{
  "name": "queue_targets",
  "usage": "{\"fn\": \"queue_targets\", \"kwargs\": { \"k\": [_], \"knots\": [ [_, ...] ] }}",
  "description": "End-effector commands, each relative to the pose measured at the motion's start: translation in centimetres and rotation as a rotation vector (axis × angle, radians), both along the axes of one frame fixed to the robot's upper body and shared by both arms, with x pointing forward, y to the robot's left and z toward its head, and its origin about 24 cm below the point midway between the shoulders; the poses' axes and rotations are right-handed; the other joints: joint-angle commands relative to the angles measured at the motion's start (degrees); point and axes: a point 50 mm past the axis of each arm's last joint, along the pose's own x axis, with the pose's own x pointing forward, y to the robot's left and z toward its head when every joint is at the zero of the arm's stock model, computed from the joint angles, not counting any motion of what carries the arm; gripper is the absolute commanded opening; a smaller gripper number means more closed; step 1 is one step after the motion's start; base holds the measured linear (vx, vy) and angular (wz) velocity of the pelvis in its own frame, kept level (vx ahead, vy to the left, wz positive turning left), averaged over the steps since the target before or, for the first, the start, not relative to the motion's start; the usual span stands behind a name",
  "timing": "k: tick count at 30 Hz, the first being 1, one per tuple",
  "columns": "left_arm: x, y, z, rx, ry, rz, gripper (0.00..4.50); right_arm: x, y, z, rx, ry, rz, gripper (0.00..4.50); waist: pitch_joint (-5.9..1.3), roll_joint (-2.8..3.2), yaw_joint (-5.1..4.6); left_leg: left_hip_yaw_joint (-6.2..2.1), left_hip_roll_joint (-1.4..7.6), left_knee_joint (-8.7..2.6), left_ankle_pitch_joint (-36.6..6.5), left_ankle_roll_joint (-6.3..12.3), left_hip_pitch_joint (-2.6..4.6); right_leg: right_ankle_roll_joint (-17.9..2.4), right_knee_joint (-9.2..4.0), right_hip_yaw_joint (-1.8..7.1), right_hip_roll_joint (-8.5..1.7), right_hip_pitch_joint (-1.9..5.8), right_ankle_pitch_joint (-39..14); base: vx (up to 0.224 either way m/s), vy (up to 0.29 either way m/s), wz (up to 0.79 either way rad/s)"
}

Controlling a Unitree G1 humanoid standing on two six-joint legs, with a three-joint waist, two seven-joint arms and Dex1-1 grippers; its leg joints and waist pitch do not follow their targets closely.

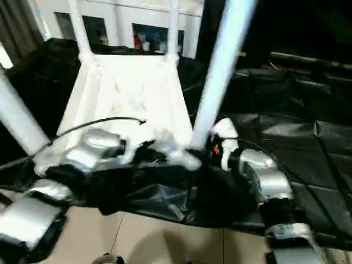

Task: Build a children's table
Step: Rotate leg to tighten

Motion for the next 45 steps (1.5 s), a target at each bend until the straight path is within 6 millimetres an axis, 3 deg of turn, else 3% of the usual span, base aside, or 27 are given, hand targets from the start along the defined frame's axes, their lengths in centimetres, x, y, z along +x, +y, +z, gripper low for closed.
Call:
{"fn": "queue_targets", "kwargs": {
  "k": [1,2,4,5,6,11,12,14,16,18,20,22,23,24,25,27,29,34,40,42,45],
  "knots": [
    [0.4,0.0,-1.1,0.032,0.003,0.161,0.0,-0.2,0.7,-1.3,-0.018,0.035,-0.062,2.37,-2.94,-0.88,-0.49,-0.17,0.9,-3.81,-15.88,1.58,1.35,-10.71,-3.95,0.44,-1.38,1.52,-18.19,0.0,0.0,0.0],
    [0.5,-1.6,-1.1,0.039,-0.018,0.214,0.0,0.0,1.7,-2.3,-0.046,0.053,-0.182,2.36,-3.0,-0.62,-0.67,-0.31,0.9,-4.0,-16.31,0.96,1.28,-9.88,-4.0,0.42,-1.41,1.54,-18.91,0.0,0.0,0.0],
    [0.3,-3.1,-1.2,0.037,-0.026,0.225,0.0,0.3,2.5,-3.1,-0.06,0.089,-0.323,2.24,-3.0,-0.72,-1.19,-0.45,0.73,-4.17,-17.58,-0.32,1.4,-9.08,-4.2,0.31,-1.22,1.29,-20.1,0.0,0.0,0.0],
    [0.3,-3.2,-1.2,0.037,-0.026,0.225,0.0,0.3,2.5,-3.1,-0.06,0.09,-0.327,2.15,-2.99,-0.18,-1.33,-0.54,0.65,-4.23,-18.19,-0.69,1.47,-8.91,-4.3,0.32,-1.21,1.21,-20.55,0.0,0.0,0.0],
    [0.2,-3.7,-1.2,0.033,-0.026,0.227,0.0,0.4,2.8,-3.4,-0.062,0.105,-0.376,2.15,-3.09,-0.52,-1.88,-0.66,0.65,-4.29,-20.35,-0.99,1.45,-8.31,-4.58,0.21,-1.07,1.21,-21.22,0.0,0.0,0.0],
    [-0.5,-6.2,-1.0,0.002,-0.018,0.198,0.0,1.5,4.6,-3.0,-0.083,0.076,-0.454,2.15,-3.24,-0.35,-2.44,-0.81,0.52,-4.34,-21.82,-1.02,1.34,-7.74,-4.75,0.15,-0.96,1.13,-20.85,0.0,0.0,0.0],
    [-0.5,-6.3,-1.0,-0.001,-0.018,0.19,0.0,1.6,4.9,-2.7,-0.086,0.051,-0.437,2.63,-3.23,-0.39,-2.61,-0.79,0.51,-4.27,-22.22,-0.91,1.28,-7.85,-4.77,0.15,-0.9,1.09,-20.35,0.0,0.0,0.0],
    [-0.6,-6.3,-1.0,-0.002,-0.017,0.183,0.0,1.8,5.1,-2.3,-0.077,0.028,-0.406,2.76,-3.24,-0.39,-2.65,-0.76,0.49,-4.26,-21.83,-0.4,1.17,-7.93,-4.72,0.17,-0.9,1.22,-19.34,0.0,0.0,0.0],
    [-0.5,-5.9,-1.1,0.0,-0.017,0.174,0.0,2.0,5.3,-1.6,-0.068,-0.014,-0.361,3.1,-3.23,-0.43,-2.63,-0.71,0.55,-4.28,-21.38,0.12,1.08,-8.3,-4.64,0.19,-0.93,1.3,-18.29,0.0,0.0,0.0],
    [-0.3,-4.8,-0.8,-0.02,-0.016,0.13,0.0,1.8,5.0,-0.7,-0.071,-0.073,-0.237,3.24,-3.25,-0.63,-2.54,-0.76,0.55,-4.29,-21.34,0.61,0.95,-8.35,-4.6,0.06,-0.95,1.55,-18.35,0.0,0.0,0.0],
    [-0.3,-4.7,-0.7,-0.023,-0.016,0.125,0.0,1.8,4.9,-0.7,-0.071,-0.078,-0.223,3.24,-3.22,-0.73,-2.54,-0.75,0.57,-4.26,-20.99,1.05,0.85,-8.39,-4.6,0.08,-1.0,1.61,-18.13,0.0,0.0,0.0],
    [-0.2,-3.1,-0.3,-0.043,0.001,0.054,0.0,0.8,4.0,-0.2,-0.079,-0.089,0.006,3.24,-3.31,-1.31,-2.32,-0.49,0.64,-3.97,-18.85,2.61,0.75,-9.14,-4.41,0.18,-1.1,1.86,-15.79,0.0,0.0,0.0],
    [-0.2,-3.1,-0.3,-0.043,0.001,0.052,0.0,0.7,3.9,-0.2,-0.079,-0.089,0.011,3.24,-3.33,-1.09,-2.2,-0.48,0.71,-3.92,-17.47,3.38,0.73,-9.93,-4.16,0.25,-1.19,1.95,-13.97,0.0,0.0,0.0],
    [-0.3,-1.4,0.0,-0.04,0.022,-0.031,0.0,-0.2,2.3,0.1,-0.083,-0.054,0.164,3.24,-3.34,-1.73,-2.29,-0.38,0.72,-3.82,-16.21,3.9,0.57,-10.51,-4.03,0.16,-1.21,2.09,-12.92,0.0,0.0,0.0],
    [-0.3,-1.4,0.0,-0.04,0.022,-0.031,0.0,-0.2,2.3,0.1,-0.083,-0.054,0.164,3.24,-3.48,-1.63,-1.92,-0.44,0.65,-3.62,-15.48,4.56,0.63,-10.86,-3.83,0.09,-1.25,2.4,-12.17,0.0,0.0,0.0],
    [-0.3,-0.9,0.1,-0.041,0.031,-0.058,0.0,-0.5,1.8,0.2,-0.079,-0.04,0.202,3.24,-3.42,-1.2,-1.9,-0.33,0.97,-3.55,-13.32,6.01,0.63,-12.56,-3.41,0.22,-1.26,2.18,-8.07,0.0,0.0,0.0],
    [-0.5,-0.2,0.1,-0.031,0.047,-0.091,0.0,-0.7,1.2,0.4,-0.075,-0.027,0.241,3.24,-3.57,-1.26,-1.77,-0.23,0.98,-3.34,-11.41,6.38,0.81,-14.33,-2.86,0.15,-1.22,2.28,-4.8,0.0,0.0,0.0],
    [-1.1,2.3,0.0,0.016,0.138,-0.198,0.0,-0.8,-0.2,1.2,-0.071,0.001,0.321,3.24,-3.44,-0.86,-1.15,0.02,1.29,-3.38,-11.91,5.74,1.15,-15.71,-2.56,0.07,-0.91,2.29,-4.62,0.0,0.0,0.0],
    [-1.1,2.7,0.1,-0.002,0.15,-0.189,0.0,-1.4,-0.1,0.9,-0.065,0.034,0.383,2.85,-3.36,-1.03,0.17,0.29,1.42,-3.34,-12.03,4.61,1.42,-16.04,-2.35,0.23,-1.11,2.15,-4.21,0.0,0.0,0.0],
    [-1.1,2.8,0.1,-0.005,0.154,-0.19,0.0,-1.5,-0.1,0.8,-0.06,0.043,0.395,2.54,-3.39,-1.08,0.44,0.26,1.36,-3.34,-11.76,4.4,1.37,-15.58,-2.33,0.26,-1.17,2.2,-4.5,0.0,0.0,0.0],
    [-1.2,2.8,0.1,-0.009,0.16,-0.194,0.0,-1.7,0.0,0.8,-0.049,0.049,0.402,2.47,-3.43,-1.1,0.44,0.24,1.3,-3.32,-11.53,4.22,1.32,-15.4,-2.29,0.24,-1.17,2.24,-4.38,0.0,0.0,0.0]
  ]
}}
